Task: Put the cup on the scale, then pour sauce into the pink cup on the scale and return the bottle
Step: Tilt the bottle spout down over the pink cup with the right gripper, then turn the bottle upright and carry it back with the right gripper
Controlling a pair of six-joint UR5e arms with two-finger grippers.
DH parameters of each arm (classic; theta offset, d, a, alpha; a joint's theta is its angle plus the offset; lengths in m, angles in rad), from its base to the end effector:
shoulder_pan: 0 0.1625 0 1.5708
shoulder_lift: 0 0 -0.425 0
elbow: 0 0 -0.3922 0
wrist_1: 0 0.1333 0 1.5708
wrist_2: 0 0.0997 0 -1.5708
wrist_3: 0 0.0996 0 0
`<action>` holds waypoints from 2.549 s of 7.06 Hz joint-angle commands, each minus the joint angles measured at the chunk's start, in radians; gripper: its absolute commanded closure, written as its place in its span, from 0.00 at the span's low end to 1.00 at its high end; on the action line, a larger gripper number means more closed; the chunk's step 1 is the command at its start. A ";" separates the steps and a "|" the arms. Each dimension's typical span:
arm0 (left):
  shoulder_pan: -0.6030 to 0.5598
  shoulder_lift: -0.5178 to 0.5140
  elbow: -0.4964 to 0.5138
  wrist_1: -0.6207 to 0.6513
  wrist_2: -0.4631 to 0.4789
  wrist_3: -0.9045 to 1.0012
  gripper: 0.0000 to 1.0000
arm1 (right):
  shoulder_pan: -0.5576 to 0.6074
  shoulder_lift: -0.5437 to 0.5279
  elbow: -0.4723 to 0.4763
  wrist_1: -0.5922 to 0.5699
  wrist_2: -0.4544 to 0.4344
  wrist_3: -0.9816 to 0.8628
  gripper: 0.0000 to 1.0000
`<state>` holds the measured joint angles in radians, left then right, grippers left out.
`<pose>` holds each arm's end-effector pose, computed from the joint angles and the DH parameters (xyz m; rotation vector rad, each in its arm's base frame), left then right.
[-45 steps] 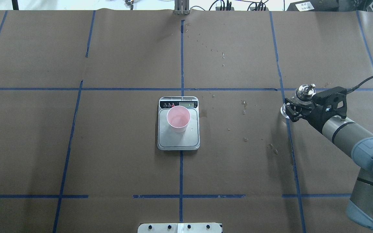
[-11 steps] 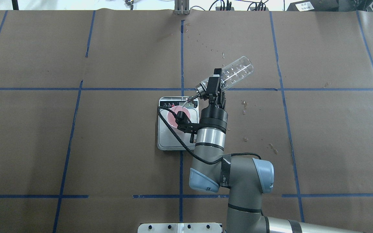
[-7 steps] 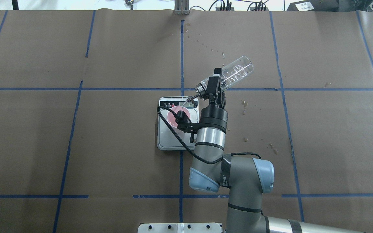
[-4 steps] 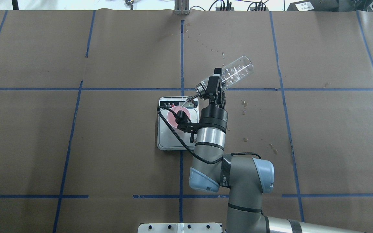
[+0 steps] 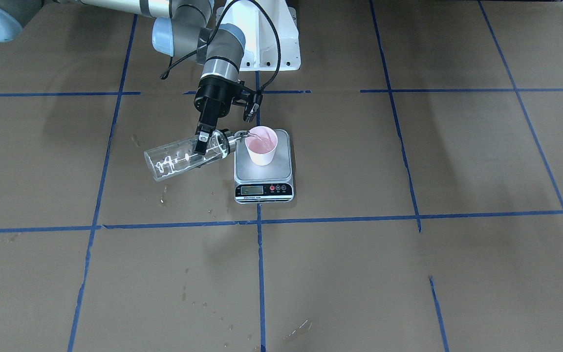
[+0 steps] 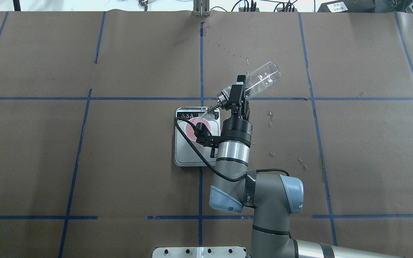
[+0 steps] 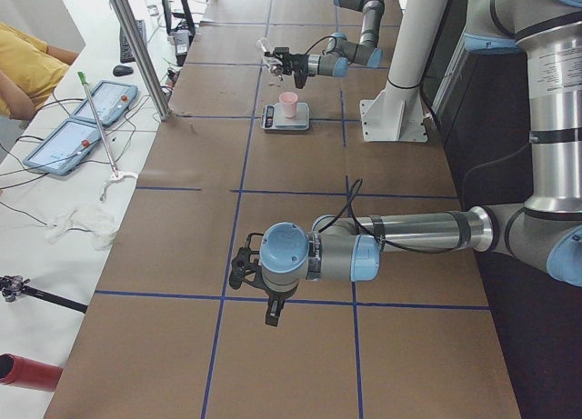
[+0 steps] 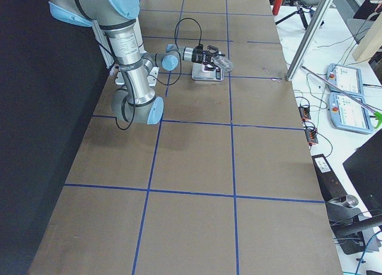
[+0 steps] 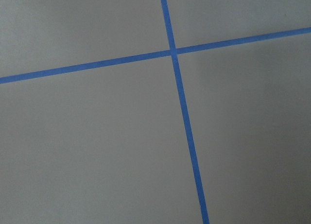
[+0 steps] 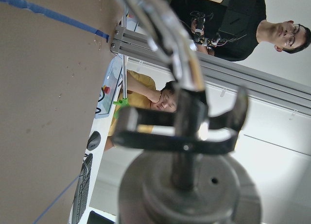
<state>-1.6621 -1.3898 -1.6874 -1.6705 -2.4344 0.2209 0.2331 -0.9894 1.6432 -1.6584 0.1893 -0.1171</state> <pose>-0.0953 -0.4098 0.6669 0.1671 0.8486 0.1367 -0.5683 -0.3725 0.2415 1.1873 0.8514 -0.8092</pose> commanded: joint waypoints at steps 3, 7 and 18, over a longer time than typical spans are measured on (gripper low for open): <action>0.001 0.000 0.000 0.000 0.000 0.000 0.00 | 0.006 -0.026 0.007 0.460 0.172 0.052 1.00; 0.001 0.000 -0.002 0.000 0.000 0.000 0.00 | 0.005 -0.034 0.061 0.511 0.317 0.492 1.00; 0.001 0.002 -0.005 -0.002 0.000 0.002 0.00 | 0.104 -0.584 0.376 0.576 0.713 1.409 1.00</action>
<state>-1.6613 -1.3885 -1.6904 -1.6720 -2.4344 0.2224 0.3388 -1.5167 2.0291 -1.1301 0.9303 1.2909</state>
